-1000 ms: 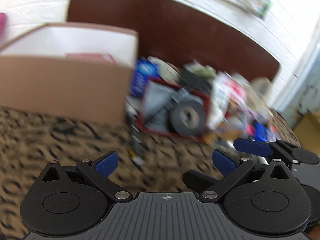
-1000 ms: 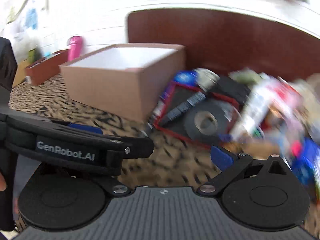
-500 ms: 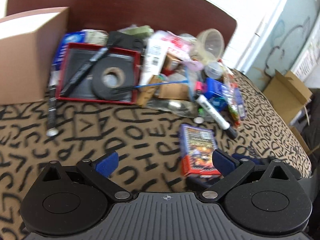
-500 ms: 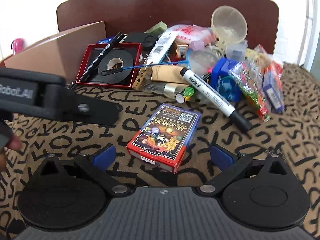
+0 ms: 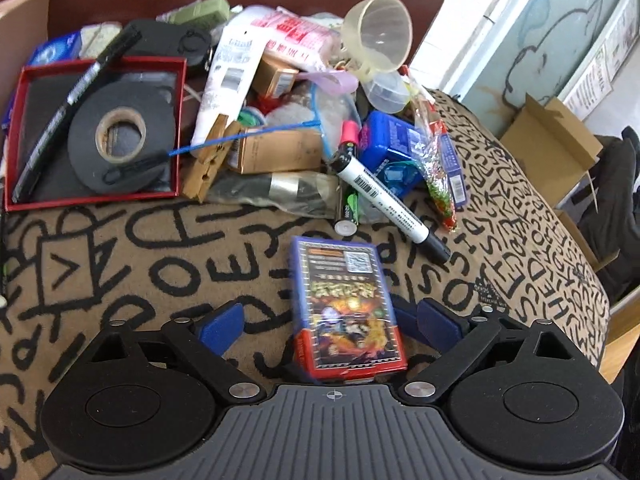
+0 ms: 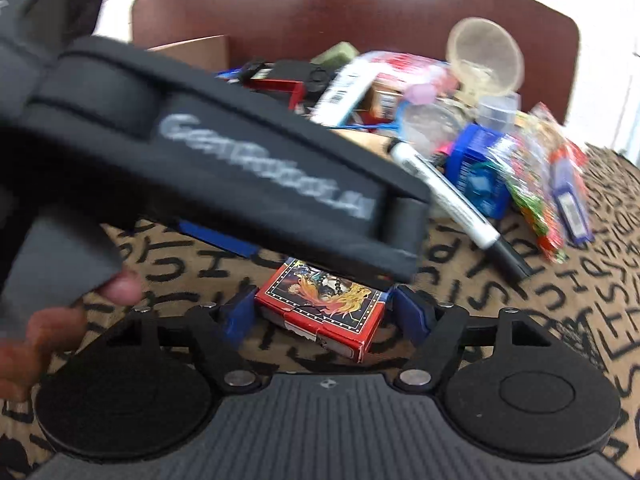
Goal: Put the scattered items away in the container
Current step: 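Close the left gripper on the blue-and-red card deck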
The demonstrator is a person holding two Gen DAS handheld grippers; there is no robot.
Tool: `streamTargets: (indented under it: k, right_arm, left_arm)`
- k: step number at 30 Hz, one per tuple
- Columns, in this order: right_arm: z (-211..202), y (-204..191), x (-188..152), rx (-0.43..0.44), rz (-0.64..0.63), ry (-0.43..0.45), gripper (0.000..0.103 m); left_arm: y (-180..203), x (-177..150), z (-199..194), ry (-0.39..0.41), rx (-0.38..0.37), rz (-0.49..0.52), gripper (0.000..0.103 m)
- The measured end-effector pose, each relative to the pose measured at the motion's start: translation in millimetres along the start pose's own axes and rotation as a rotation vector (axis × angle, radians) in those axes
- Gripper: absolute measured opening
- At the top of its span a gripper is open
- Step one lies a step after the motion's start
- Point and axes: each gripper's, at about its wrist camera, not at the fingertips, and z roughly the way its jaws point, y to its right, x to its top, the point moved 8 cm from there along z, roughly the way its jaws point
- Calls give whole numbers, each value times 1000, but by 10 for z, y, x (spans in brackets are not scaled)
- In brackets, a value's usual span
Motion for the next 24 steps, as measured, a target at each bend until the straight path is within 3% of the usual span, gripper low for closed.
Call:
streamTargets:
  k: [4,7,10,19,24]
  right_arm:
    - [-27,-216,-12,102,-77,7,74]
    - [-68,-385,-37,172,-117,9,74]
    - [-105,-505,-66,214,-149,10,75]
    - [-165,-531,-104,154,-127,-5,80]
    - [-155,-578,-99,152,-106,-7,79]
  left_arm:
    - [-129,-56,-93,8,13,-41,90]
    - [-272,-125,-227,13,62,-78,86]
    - [-373,-203,-343,19,78,-100,86]
    - [-316,-42,-159,-36,153,-1,91]
    - [-357,-27,-163,-34,199,40,70]
